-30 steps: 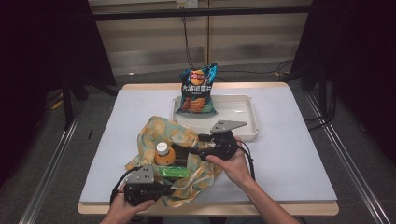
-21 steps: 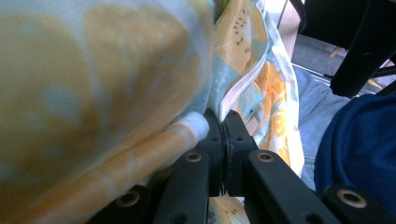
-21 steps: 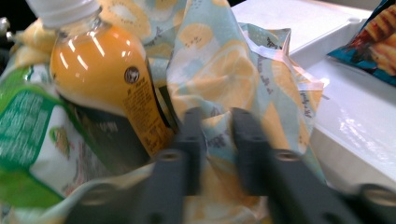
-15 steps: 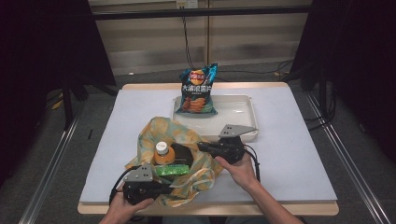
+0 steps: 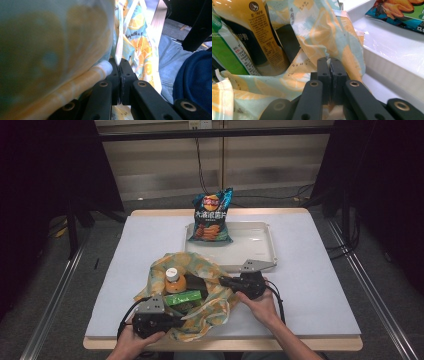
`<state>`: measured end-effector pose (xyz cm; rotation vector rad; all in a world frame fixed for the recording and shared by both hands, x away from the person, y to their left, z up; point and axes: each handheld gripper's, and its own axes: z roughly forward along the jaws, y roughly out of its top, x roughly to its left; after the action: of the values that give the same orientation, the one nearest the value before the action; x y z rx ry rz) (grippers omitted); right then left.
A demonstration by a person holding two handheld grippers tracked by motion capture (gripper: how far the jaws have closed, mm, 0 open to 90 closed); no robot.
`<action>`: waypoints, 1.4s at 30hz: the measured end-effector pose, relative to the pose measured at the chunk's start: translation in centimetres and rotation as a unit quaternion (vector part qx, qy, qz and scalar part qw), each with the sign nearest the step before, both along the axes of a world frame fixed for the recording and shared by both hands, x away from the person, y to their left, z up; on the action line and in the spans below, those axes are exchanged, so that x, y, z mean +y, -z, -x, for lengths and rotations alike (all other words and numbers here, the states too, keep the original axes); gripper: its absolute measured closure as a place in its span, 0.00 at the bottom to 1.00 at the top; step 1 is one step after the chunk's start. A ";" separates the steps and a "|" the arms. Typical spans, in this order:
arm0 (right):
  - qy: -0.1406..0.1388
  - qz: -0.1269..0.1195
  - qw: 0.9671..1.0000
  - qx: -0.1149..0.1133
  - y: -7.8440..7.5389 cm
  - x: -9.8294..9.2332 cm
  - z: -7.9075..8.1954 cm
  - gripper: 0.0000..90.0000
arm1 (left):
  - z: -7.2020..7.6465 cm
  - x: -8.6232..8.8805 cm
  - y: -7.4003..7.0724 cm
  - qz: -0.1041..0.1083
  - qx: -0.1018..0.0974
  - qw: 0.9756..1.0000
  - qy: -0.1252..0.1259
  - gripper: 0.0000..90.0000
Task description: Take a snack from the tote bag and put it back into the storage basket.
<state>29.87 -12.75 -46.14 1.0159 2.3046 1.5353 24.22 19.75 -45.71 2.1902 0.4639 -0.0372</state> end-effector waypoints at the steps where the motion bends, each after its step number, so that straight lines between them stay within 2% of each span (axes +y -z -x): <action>1: 0.000 0.005 1.000 -0.004 0.0 0.1 0.0 0.97 | 0.1 0.0 0.0 0.005 -0.001 1.000 -0.003 0.98; 2: -0.001 0.007 1.000 -0.005 -0.1 0.1 0.1 0.97 | 0.1 0.1 -0.1 -0.001 -0.006 1.000 -0.002 0.98; 4: -0.005 0.011 1.000 -0.003 -0.3 0.1 0.1 0.94 | 0.3 0.2 -0.2 0.014 -0.002 1.000 0.001 0.95; 6: -0.002 0.015 1.000 -0.003 -0.6 0.0 0.1 0.87 | 0.4 0.5 -0.6 0.025 -0.007 1.000 0.000 0.91; 8: -0.004 0.004 1.000 -0.009 -1.4 -0.2 0.3 0.81 | 0.7 0.7 -1.0 0.048 -0.007 0.999 0.000 0.86; 13: -0.015 -0.012 1.000 -0.023 -2.9 -0.2 1.2 0.66 | 1.6 1.0 -2.3 0.072 -0.023 0.997 -0.003 0.78; 20: -0.030 -0.018 0.999 -0.038 -4.8 0.1 2.2 0.59 | 2.8 2.5 -4.4 0.100 -0.043 0.994 -0.023 0.67; 23: -0.033 -0.021 0.998 -0.046 -5.4 0.3 2.4 0.59 | 3.0 3.5 -5.5 0.126 -0.054 0.990 -0.027 0.71; 25: -0.036 -0.024 0.998 -0.048 -5.6 0.3 2.5 0.58 | 3.1 3.9 -6.1 0.130 -0.061 0.989 -0.031 0.71; 28: -0.036 -0.021 0.998 -0.045 -5.6 0.4 2.3 0.58 | 2.9 4.9 -6.9 0.154 -0.068 0.985 -0.047 0.71; 30: -0.034 -0.020 0.998 -0.042 -5.4 0.4 2.1 0.58 | 2.5 5.5 -7.3 0.159 -0.078 0.982 -0.058 0.71; 32: -0.035 -0.021 0.998 -0.041 -5.3 0.4 2.0 0.58 | 2.1 6.1 -7.6 0.167 -0.079 0.980 -0.071 0.71; 35: -0.033 -0.020 0.998 -0.042 -5.3 0.5 2.0 0.58 | 1.3 7.1 -7.8 0.182 -0.082 0.975 -0.102 0.69; 36: -0.034 -0.023 0.998 -0.041 -5.3 0.4 2.0 0.58 | 1.0 7.6 -7.6 0.187 -0.083 0.970 -0.130 0.69; 38: -0.032 -0.021 0.998 -0.040 -5.3 0.4 2.0 0.57 | 0.5 8.0 -7.2 0.200 -0.075 0.967 -0.137 0.76; 40: -0.032 -0.024 0.998 -0.040 -5.2 0.3 2.0 0.57 | 0.0 8.2 -6.6 0.187 -0.067 0.968 -0.152 0.75; 41: -0.030 -0.024 0.998 -0.041 -5.2 0.3 1.9 0.57 | 0.0 8.2 -6.4 0.187 -0.063 0.968 -0.157 0.72; 42: -0.030 -0.023 0.998 -0.041 -5.2 0.2 1.9 0.57 | -0.2 8.2 -6.0 0.181 -0.055 0.969 -0.161 0.69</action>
<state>27.95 -12.50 -40.96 0.8850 2.2724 1.6280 24.44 27.94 -39.73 1.7291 0.6870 0.1638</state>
